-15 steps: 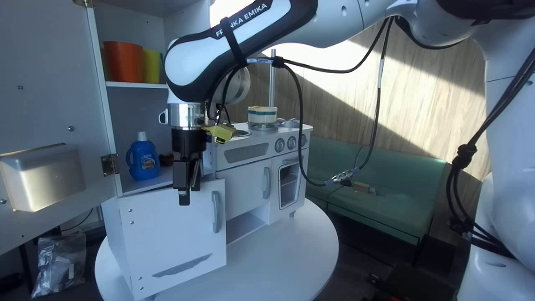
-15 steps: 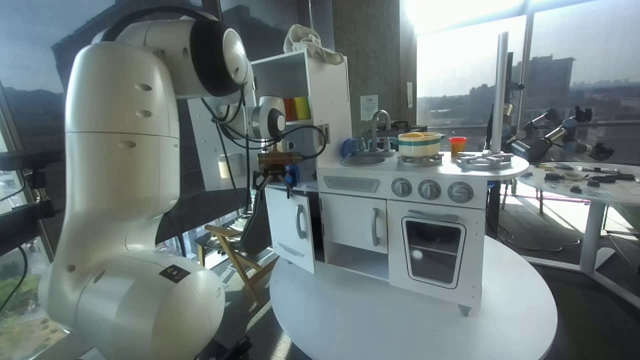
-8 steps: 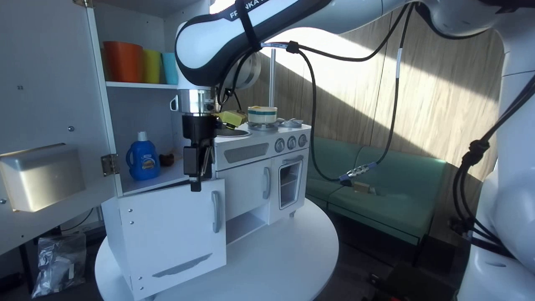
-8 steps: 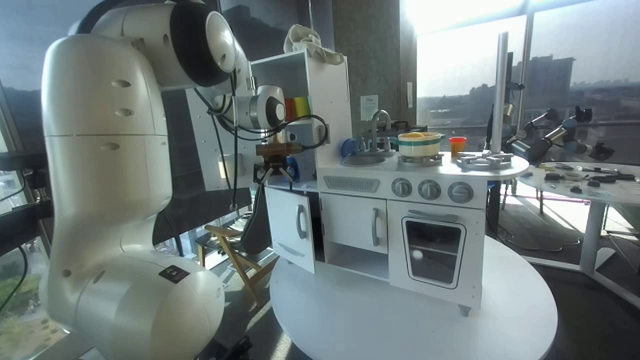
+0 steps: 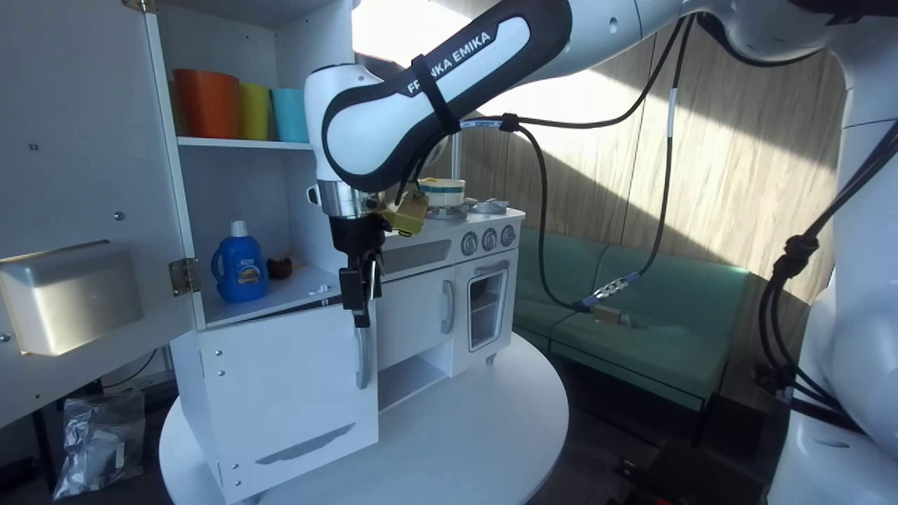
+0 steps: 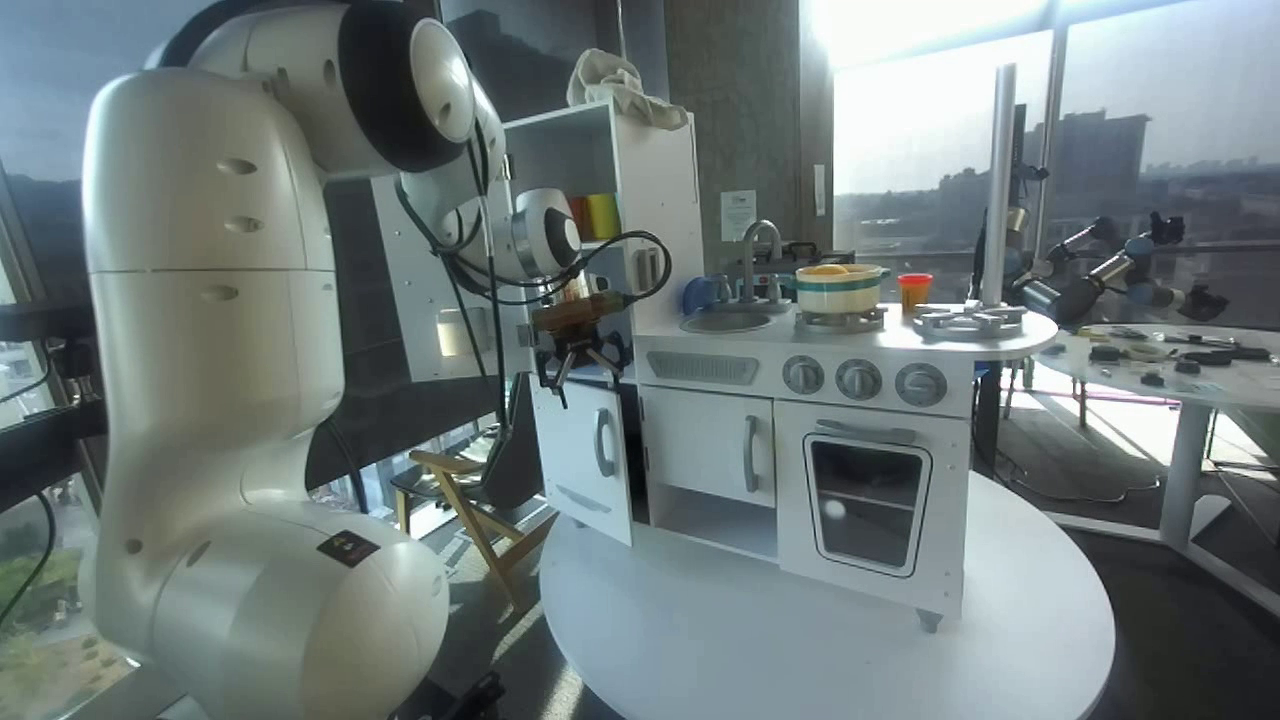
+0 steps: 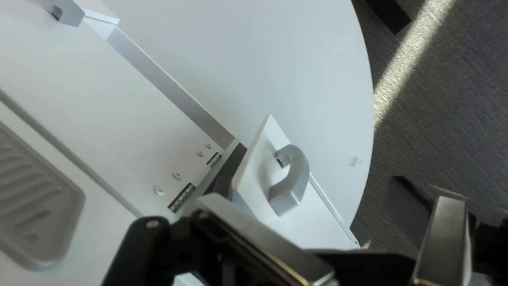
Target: Close the cabinet on the right then open the cabinet on the left.
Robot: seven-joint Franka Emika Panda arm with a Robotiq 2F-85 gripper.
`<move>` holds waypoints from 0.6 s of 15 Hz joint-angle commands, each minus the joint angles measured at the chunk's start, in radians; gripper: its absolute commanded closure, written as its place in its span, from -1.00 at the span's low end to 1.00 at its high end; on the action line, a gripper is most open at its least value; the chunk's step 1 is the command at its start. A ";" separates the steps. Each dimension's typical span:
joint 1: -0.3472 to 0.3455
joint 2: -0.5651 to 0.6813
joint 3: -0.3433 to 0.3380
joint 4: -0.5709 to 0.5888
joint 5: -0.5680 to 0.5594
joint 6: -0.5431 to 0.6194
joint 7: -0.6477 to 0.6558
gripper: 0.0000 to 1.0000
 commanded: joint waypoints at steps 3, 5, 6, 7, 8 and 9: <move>0.013 -0.017 -0.005 -0.041 -0.154 0.071 0.108 -1.00; 0.012 -0.003 -0.005 -0.042 -0.166 0.084 0.117 -1.00; 0.011 0.001 -0.004 -0.044 -0.166 0.090 0.120 -1.00; 0.011 0.005 -0.005 -0.046 -0.171 0.106 0.122 -1.00; 0.011 0.009 -0.005 -0.049 -0.177 0.123 0.127 -1.00; 0.012 0.012 -0.006 -0.050 -0.185 0.138 0.130 -1.00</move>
